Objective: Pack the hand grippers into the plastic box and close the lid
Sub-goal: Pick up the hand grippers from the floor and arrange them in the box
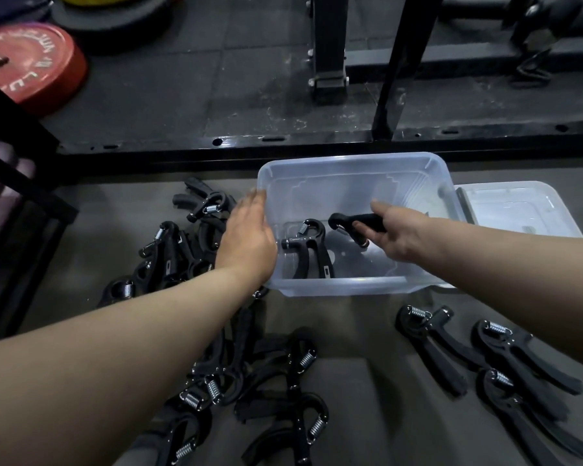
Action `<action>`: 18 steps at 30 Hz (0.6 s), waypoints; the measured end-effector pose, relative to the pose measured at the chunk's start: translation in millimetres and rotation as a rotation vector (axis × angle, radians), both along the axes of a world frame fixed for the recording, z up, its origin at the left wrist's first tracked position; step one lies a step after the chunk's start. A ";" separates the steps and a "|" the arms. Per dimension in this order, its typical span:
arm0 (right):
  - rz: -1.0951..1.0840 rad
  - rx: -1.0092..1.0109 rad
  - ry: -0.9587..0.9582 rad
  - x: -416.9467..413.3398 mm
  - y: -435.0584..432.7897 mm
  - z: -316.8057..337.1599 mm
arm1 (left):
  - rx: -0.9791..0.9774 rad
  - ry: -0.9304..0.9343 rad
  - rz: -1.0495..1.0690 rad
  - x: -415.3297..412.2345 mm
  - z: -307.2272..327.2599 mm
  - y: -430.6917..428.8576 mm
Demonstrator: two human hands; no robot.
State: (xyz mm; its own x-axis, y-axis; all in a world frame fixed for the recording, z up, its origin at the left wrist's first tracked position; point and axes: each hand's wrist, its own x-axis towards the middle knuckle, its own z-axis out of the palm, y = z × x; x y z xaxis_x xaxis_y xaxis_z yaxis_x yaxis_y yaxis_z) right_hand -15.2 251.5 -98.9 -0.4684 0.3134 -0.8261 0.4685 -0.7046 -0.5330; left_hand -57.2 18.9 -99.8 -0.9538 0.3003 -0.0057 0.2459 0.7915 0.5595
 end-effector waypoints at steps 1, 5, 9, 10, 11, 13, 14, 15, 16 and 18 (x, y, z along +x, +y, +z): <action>0.050 0.006 0.006 -1.6 0.2 -1.1 | -0.001 -0.001 0.001 -0.2 -0.3 0.1; 0.021 -0.002 0.022 -9.4 3.3 -2.7 | 0.004 -0.002 0.005 0.6 -0.8 0.1; -0.077 -0.069 -0.046 -3.6 4.4 -4.7 | 0.013 -0.001 0.003 0.9 0.1 0.3; -0.043 -0.070 -0.088 0.3 3.8 -5.7 | 0.013 0.000 0.003 0.5 -0.1 0.3; 0.007 -0.065 -0.133 4.2 3.3 -7.9 | 0.014 0.004 0.002 0.3 -0.3 0.2; 0.171 -0.008 -0.227 11.6 4.1 -11.9 | 0.016 0.006 0.000 0.6 -0.1 0.4; 0.281 0.056 -0.289 13.7 6.6 -14.4 | 0.015 0.005 0.002 1.0 0.2 0.6; 0.388 0.135 -0.347 15.8 10.0 -17.5 | 0.012 0.003 0.005 1.2 0.5 0.8; 0.485 0.213 -0.391 17.6 12.6 -19.2 | 0.008 0.003 0.009 1.2 0.7 0.7; 0.644 0.376 -0.448 19.3 19.3 -24.5 | 0.000 0.005 0.011 1.2 1.4 0.5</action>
